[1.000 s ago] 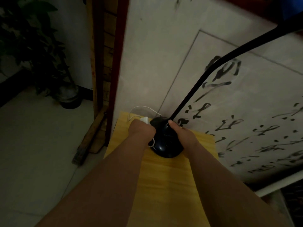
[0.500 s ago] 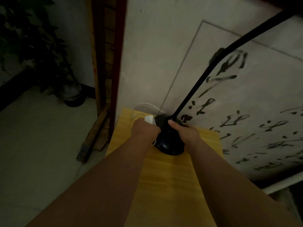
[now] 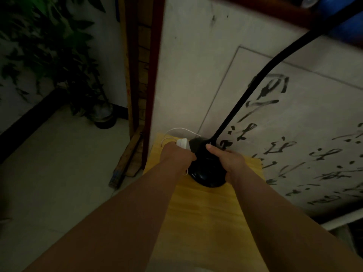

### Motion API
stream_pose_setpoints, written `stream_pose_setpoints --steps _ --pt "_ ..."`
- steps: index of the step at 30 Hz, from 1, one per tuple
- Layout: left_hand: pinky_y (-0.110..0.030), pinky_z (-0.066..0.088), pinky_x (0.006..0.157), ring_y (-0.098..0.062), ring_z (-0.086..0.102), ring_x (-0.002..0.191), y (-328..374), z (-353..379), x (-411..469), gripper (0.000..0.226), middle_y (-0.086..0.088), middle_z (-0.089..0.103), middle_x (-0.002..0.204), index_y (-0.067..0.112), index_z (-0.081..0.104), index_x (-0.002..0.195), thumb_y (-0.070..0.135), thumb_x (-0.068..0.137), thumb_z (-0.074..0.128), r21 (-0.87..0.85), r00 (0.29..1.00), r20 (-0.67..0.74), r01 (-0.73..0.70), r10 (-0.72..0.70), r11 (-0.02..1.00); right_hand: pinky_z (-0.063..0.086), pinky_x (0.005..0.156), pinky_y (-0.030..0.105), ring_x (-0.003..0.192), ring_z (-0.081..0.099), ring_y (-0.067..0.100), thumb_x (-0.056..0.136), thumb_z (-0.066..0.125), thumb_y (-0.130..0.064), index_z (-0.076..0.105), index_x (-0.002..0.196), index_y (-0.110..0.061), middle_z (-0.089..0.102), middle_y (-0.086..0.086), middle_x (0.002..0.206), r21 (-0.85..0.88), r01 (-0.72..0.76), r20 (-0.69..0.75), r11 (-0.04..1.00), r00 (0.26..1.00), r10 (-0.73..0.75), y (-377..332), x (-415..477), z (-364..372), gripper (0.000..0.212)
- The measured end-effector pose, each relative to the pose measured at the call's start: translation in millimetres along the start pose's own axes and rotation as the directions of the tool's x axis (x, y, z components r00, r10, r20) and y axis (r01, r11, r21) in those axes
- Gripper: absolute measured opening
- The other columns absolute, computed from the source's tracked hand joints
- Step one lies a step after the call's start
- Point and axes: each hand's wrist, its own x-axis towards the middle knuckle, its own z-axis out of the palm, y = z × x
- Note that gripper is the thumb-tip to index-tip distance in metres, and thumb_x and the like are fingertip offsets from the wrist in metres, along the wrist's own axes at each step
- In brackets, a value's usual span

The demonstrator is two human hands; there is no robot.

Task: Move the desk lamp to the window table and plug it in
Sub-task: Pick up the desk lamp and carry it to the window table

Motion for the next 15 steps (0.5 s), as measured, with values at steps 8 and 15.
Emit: stream_pose_setpoints --steps 8,15 --pt "-0.046 0.057 0.083 -0.034 0.059 0.104 60 -31 -64 0.07 -0.02 0.057 0.123 0.002 0.045 0.136 0.003 0.073 0.075 -0.092 1.0 0.019 -0.006 0.008 0.996 0.054 0.095 0.05 0.104 0.067 0.035 0.012 0.091 -0.061 0.061 0.124 -0.004 0.068 0.015 0.121 -0.014 0.017 0.047 1.0 0.999 -0.017 -58 -48 2 0.129" --pt "-0.039 0.054 0.068 -0.038 0.058 0.106 113 -60 -122 0.062 -0.02 0.056 0.123 0.003 0.047 0.131 -0.001 0.074 0.072 -0.13 1.0 0.002 -0.023 0.023 0.991 0.052 0.098 0.047 0.11 0.063 0.033 0.022 0.09 -0.056 0.051 0.134 0.001 0.062 0.016 0.129 -0.029 0.047 0.078 0.998 0.996 -0.045 -123 -121 6 0.131"
